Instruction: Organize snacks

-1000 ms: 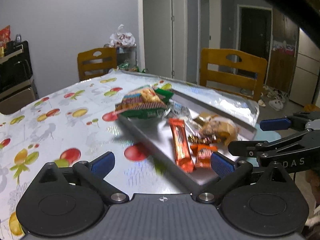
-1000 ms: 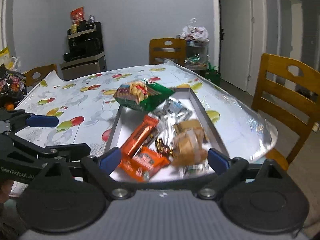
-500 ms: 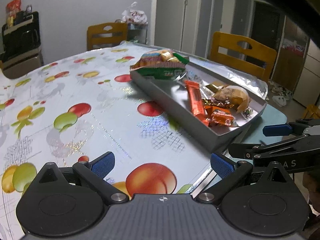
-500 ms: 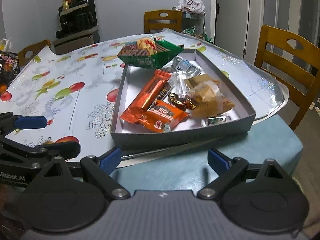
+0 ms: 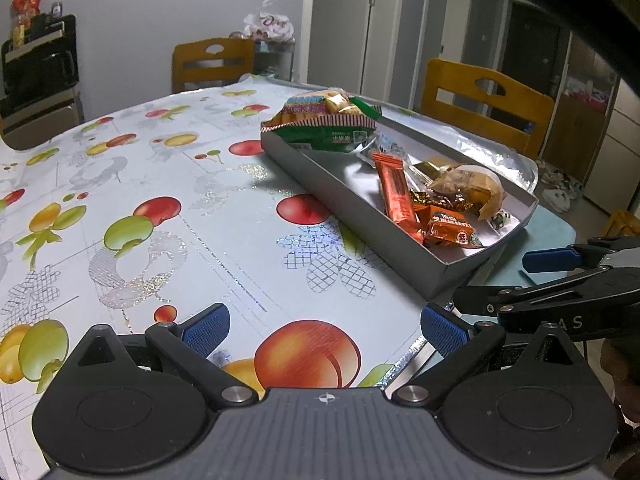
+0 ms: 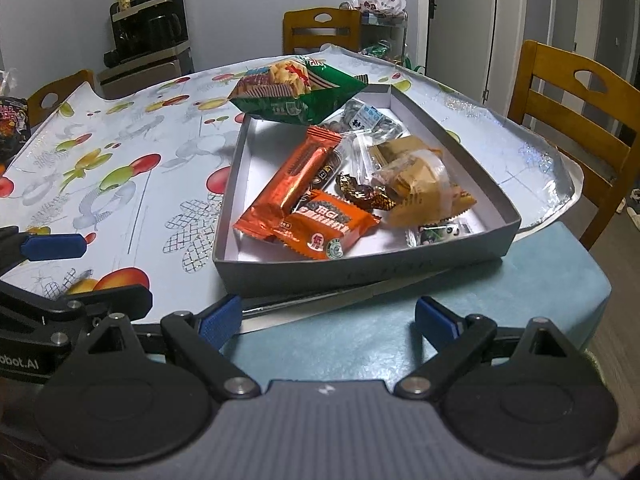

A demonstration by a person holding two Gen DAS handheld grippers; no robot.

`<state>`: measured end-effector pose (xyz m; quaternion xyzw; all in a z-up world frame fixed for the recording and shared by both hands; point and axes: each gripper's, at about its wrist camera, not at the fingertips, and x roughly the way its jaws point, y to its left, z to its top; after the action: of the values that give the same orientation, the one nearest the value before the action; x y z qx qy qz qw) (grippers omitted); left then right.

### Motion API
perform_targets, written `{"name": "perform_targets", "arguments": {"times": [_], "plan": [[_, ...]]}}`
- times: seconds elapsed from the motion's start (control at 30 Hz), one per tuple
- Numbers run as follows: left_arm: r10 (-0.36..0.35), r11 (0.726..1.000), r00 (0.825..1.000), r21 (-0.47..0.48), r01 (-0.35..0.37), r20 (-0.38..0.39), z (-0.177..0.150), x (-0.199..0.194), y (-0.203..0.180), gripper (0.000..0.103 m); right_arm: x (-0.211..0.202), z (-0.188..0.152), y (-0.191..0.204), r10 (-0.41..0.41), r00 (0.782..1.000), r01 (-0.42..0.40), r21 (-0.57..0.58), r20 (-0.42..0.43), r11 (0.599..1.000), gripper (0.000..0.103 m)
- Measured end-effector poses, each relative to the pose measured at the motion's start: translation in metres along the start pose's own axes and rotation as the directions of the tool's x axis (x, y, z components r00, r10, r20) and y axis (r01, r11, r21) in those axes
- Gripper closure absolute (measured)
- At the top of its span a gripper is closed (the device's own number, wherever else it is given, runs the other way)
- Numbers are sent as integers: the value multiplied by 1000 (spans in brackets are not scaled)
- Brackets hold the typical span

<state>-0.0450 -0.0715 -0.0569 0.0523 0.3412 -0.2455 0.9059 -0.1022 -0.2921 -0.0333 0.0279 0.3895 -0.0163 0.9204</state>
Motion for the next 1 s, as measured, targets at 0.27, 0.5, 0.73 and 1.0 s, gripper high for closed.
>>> {"name": "perform_targets", "arguments": {"times": [0.27,0.5,0.73,1.0], "plan": [[-4,1000,1000,2,4,-4,0,1,0,0,4,1,0,-1,1000,1,3,-10,1000,8],[-5,1000,1000,3,5,-5,0,1,-1,0,4,1,-1,0,1000,0,6,-13,1000,8],[-6,1000,1000,3,6,-6,0,1,0,0,5,0,-2,1,1000,-1,9,-16,1000,8],[-6,1000,1000,4,6,-8,0,2,-1,0,5,0,-2,1,1000,-1,9,-15,1000,8]]}}
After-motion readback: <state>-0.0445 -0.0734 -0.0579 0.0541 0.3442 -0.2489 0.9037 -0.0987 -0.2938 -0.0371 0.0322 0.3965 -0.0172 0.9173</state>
